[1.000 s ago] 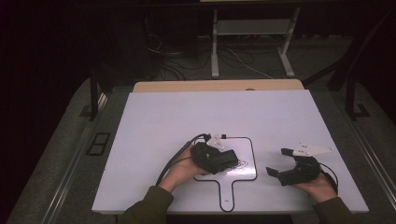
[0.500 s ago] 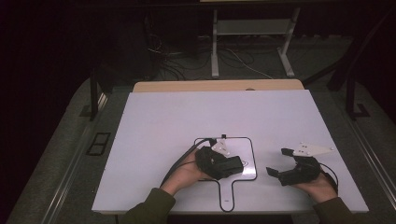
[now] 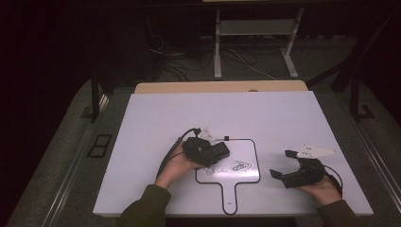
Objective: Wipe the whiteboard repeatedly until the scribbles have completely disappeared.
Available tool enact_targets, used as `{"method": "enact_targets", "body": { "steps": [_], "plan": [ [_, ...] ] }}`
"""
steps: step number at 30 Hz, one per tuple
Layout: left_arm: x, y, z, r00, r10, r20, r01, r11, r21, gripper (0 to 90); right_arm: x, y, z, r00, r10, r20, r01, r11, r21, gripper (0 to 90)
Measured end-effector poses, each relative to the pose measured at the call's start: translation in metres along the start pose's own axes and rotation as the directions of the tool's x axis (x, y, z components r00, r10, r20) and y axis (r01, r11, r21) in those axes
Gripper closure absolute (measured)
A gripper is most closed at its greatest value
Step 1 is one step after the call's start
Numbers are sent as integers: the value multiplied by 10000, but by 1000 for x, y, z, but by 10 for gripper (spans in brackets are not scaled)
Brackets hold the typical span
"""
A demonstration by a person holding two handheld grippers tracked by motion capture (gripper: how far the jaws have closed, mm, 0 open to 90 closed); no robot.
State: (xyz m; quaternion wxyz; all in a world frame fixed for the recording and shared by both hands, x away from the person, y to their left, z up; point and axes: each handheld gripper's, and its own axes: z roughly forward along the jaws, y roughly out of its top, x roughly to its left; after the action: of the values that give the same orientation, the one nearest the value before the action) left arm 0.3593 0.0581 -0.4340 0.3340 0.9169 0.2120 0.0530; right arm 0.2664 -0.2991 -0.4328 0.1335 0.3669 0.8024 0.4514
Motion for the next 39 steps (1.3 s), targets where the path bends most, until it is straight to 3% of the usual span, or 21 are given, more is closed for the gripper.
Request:
{"method": "enact_targets", "body": {
  "steps": [4,8,14,21,25,28,31,39],
  "plan": [
    [4,-2,-2,9998,-190,-73,189,9998,-78,394,0,0,0,10000,-2,-3,2,10000,13,10],
    [0,-1,0,10000,-55,-4,55,10000,-18,394,0,0,0,10000,-8,-5,8,10000,-3,10],
    [-19,8,7,9973,565,468,-570,9983,98,394,0,0,0,10000,-16,2,16,10000,5,10],
    [-48,17,16,9842,1391,1097,-1411,9899,109,394,0,0,0,10000,-17,5,17,10000,4,10],
    [-65,21,20,9765,1610,1433,-1646,9863,135,394,0,0,0,10000,-13,2,13,10000,1,10],
    [-71,23,21,9700,1862,1565,-1916,9813,201,394,0,0,0,10000,-11,10,11,10000,-2,10],
    [-67,23,22,9723,1628,1676,-1671,9859,117,394,0,0,0,10000,-2,8,2,10000,-5,10],
    [-38,17,16,9893,1078,982,-1091,9940,83,394,0,0,0,10000,11,14,-11,10000,-13,10]
  ]
}}
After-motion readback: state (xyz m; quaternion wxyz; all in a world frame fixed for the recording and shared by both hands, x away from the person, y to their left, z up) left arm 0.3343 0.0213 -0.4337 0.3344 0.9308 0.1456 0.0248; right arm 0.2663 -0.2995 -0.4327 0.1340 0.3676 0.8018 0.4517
